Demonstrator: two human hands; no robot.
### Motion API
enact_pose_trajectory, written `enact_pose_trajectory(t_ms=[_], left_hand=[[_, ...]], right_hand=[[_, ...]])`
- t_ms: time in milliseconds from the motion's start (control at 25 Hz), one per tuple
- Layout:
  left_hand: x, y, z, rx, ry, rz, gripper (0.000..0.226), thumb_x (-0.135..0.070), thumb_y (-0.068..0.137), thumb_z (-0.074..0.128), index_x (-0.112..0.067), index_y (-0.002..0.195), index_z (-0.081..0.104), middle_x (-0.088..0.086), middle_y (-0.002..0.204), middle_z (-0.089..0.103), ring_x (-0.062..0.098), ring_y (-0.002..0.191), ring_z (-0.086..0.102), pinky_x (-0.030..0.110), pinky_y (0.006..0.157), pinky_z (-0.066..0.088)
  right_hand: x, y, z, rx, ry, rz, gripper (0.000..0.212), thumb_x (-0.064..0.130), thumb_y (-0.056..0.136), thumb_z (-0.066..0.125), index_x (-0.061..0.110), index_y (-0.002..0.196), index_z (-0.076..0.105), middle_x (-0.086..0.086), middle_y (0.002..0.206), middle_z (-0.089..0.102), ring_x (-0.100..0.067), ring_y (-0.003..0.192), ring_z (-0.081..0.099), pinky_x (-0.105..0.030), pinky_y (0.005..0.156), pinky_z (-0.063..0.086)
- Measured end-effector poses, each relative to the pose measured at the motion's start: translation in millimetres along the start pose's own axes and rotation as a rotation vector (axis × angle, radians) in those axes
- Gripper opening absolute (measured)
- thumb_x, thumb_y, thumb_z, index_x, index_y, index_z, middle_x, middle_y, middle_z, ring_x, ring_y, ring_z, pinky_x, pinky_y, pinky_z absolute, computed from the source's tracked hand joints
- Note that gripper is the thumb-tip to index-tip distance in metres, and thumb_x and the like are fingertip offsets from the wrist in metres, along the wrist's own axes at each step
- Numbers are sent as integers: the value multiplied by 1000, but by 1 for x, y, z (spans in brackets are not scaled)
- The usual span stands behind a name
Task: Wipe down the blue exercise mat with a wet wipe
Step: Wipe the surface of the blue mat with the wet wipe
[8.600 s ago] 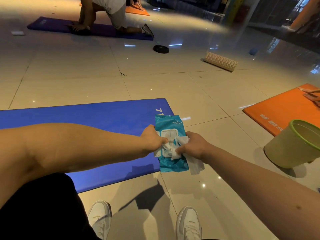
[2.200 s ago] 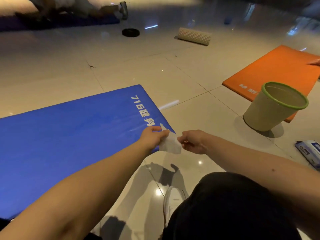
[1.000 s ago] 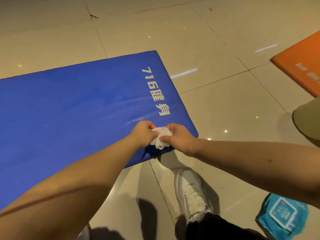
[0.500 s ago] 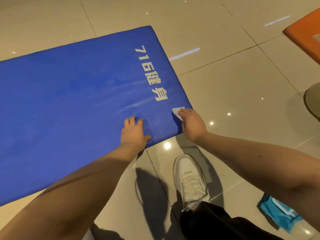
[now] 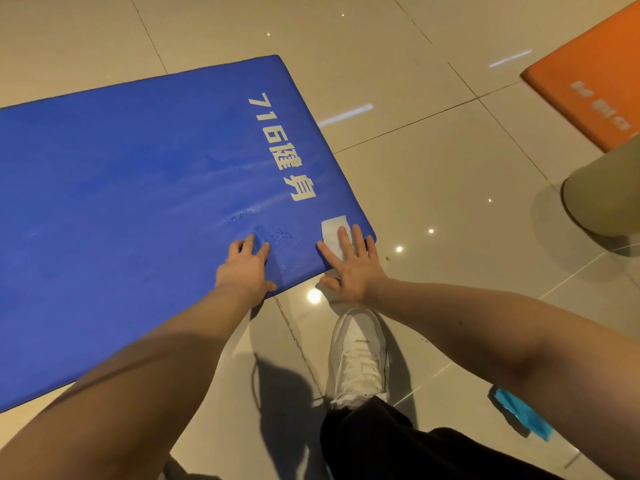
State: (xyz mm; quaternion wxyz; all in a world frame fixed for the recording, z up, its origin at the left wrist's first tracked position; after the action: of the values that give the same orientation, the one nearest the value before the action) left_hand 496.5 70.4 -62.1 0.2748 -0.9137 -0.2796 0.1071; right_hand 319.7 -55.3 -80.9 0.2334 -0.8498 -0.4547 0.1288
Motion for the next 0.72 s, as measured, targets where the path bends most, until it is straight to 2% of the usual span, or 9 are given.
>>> enact_pose_trajectory(t_ms=[80, 200, 280, 360, 480, 560, 640, 720], left_hand=[[4, -1, -1, 20, 18, 17, 93, -50, 91, 67, -30, 161, 8, -3, 168, -3, 24, 151, 3, 40, 86, 55], [8, -1, -1, 10, 9, 26, 97, -50, 91, 68, -27, 162, 7, -3, 168, -4, 23, 152, 2, 41, 90, 53], [17, 0, 3, -45, 10, -44, 105, -58, 86, 70, -22, 161, 7, 3, 167, -4, 28, 153, 1, 44, 106, 45], [27, 1, 9, -54, -32, -138, 114, -66, 79, 72, -22, 161, 5, 8, 166, -5, 35, 153, -2, 52, 118, 29], [31, 4, 13, -25, -98, -174, 118, -66, 75, 76, -25, 160, 6, 8, 166, -6, 38, 152, -3, 60, 117, 27], [31, 6, 11, -31, -105, -170, 117, -64, 74, 78, -24, 159, 8, 9, 166, -4, 39, 152, -1, 62, 115, 29], [29, 6, 10, -35, -116, -172, 116, -62, 73, 80, -24, 158, 11, 9, 165, -2, 40, 151, 0, 64, 114, 29], [28, 7, 11, -28, -136, -171, 114, -59, 72, 82, -24, 156, 14, 10, 164, -1, 41, 150, 1, 67, 114, 27]], right_hand=[[2, 5, 6, 10, 25, -15, 74, 70, 96, 13, 35, 156, -14, -10, 163, -24, -36, 148, -27, -56, 121, -7], [0, 9, 11, -60, 124, 21, 72, 58, 103, 14, 19, 158, -10, -9, 165, -18, -29, 150, -22, -48, 123, -9], [-2, 10, 10, -116, 189, 84, 70, 51, 105, 17, 11, 158, -6, -8, 166, -14, -25, 151, -20, -45, 123, -10], [11, 10, 6, -143, 254, 91, 68, 46, 106, 20, 8, 159, -1, -9, 166, -9, -25, 152, -16, -44, 124, -8], [73, 3, 6, -160, 165, -197, 66, 45, 107, 22, 7, 159, 6, -10, 167, -1, -25, 153, -9, -44, 125, 1], [84, 1, 8, -167, 104, -312, 66, 46, 107, 23, 8, 158, 9, -10, 167, 1, -25, 154, -6, -42, 125, 2], [54, 8, 7, -210, 96, -281, 65, 46, 106, 21, 7, 158, 12, -10, 166, 4, -24, 154, -2, -43, 125, 5], [3, 13, 2, -238, 118, -158, 70, 49, 104, 9, 4, 157, 13, -15, 165, 8, -28, 154, 0, -46, 124, 8]])
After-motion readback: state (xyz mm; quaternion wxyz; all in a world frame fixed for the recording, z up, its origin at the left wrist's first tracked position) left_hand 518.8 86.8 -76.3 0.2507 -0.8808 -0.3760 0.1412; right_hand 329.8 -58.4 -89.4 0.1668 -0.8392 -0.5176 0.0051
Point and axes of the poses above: each hand's wrist, its own y-axis towards the middle knuckle, its own z-axis out of the palm, x = y × z, the point moved 8 cm from there along y, towards the middle knuckle
